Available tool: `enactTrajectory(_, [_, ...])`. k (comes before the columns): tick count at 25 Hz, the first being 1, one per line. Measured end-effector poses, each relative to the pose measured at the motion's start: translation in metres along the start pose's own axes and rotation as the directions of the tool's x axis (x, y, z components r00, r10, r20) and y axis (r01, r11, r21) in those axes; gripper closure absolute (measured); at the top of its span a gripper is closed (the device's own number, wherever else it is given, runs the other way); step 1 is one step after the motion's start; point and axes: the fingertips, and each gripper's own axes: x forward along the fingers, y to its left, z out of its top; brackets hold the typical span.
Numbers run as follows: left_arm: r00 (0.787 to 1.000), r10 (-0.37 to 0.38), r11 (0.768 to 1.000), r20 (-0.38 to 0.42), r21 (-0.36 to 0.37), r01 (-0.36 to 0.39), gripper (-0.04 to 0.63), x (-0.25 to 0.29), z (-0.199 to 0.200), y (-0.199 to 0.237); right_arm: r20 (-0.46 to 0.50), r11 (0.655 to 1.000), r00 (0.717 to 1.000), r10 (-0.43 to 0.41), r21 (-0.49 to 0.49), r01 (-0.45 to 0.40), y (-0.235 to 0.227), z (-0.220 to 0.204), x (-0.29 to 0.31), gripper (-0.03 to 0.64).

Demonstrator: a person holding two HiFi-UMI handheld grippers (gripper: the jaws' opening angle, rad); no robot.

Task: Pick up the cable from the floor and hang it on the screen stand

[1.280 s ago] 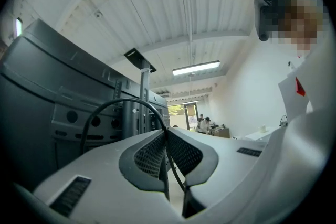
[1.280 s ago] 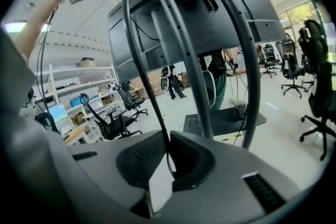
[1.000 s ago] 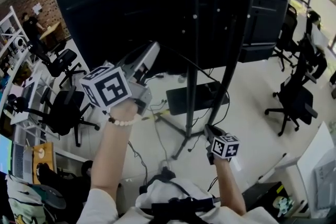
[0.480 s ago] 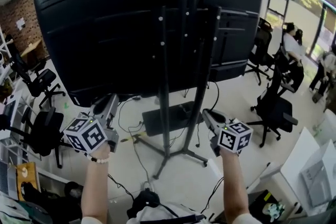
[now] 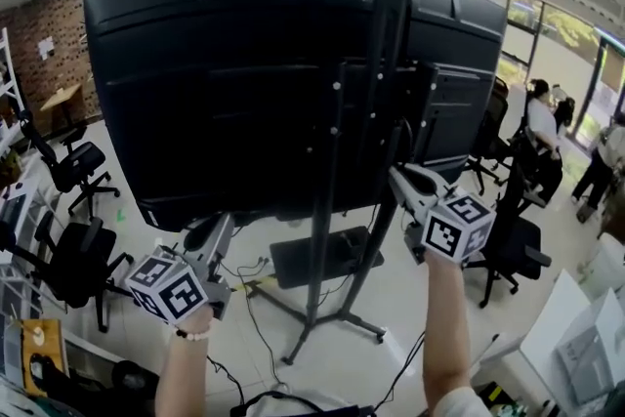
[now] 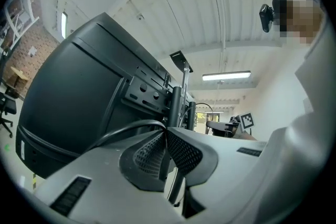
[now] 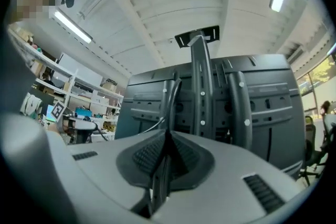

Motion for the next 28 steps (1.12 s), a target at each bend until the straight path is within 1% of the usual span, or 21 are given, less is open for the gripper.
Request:
enactTrajectory(2, [0.999, -0.036, 0.999, 0.003, -0.006, 0.036, 0.583, 0.002, 0.005, -0.004, 0.017, 1.0, 1.0, -0.022, -0.004, 0.022, -0.01, 0.016, 0.008, 0.597])
enactTrajectory(4, [0.997, -0.078, 0.997, 0.001, 0.003, 0.078, 0.583, 0.008, 0.007, -0.012, 0.034, 0.998, 0.998, -0.054, -0.013, 0.054, -0.021, 0.032, 0.011, 0.597])
enactTrajectory(8, [0.987, -0.162, 0.987, 0.016, 0.004, 0.161, 0.583, 0.028, 0.008, -0.029, 0.058, 0.994, 0.992, -0.111, -0.011, 0.112, -0.054, 0.065, 0.011, 0.596])
enactTrajectory(11, [0.981, -0.193, 0.981, 0.027, -0.01, 0.194, 0.583, 0.047, 0.004, -0.04, 0.065, 0.991, 0.989, -0.134, 0.004, 0.134, -0.08, 0.092, 0.01, 0.597])
enactTrajectory(13, [0.976, -0.212, 0.977, 0.041, -0.004, 0.212, 0.583, 0.063, 0.004, -0.05, 0.061, 0.989, 0.987, -0.146, 0.019, 0.145, -0.102, 0.106, 0.011, 0.597])
enactTrajectory(16, [0.977, -0.204, 0.979, 0.063, 0.03, 0.202, 0.583, 0.088, 0.005, -0.061, 0.031, 0.984, 0.984, -0.178, 0.013, 0.178, -0.136, 0.118, 0.017, 0.597])
enactTrajectory(20, [0.979, -0.192, 0.981, 0.066, 0.053, 0.189, 0.583, 0.117, 0.0, -0.078, -0.03, 0.979, 0.979, -0.201, 0.032, 0.201, -0.179, 0.117, 0.02, 0.596])
enactTrajectory(24, [0.983, -0.169, 0.984, 0.074, 0.065, 0.164, 0.583, 0.146, -0.009, -0.082, -0.062, 0.983, 0.983, -0.173, 0.051, 0.176, -0.212, 0.119, 0.027, 0.595])
enactTrajectory(28, [0.986, -0.159, 0.985, 0.056, 0.07, 0.155, 0.581, 0.167, -0.017, -0.09, -0.089, 0.985, 0.986, -0.142, 0.09, 0.15, -0.231, 0.111, 0.03, 0.595])
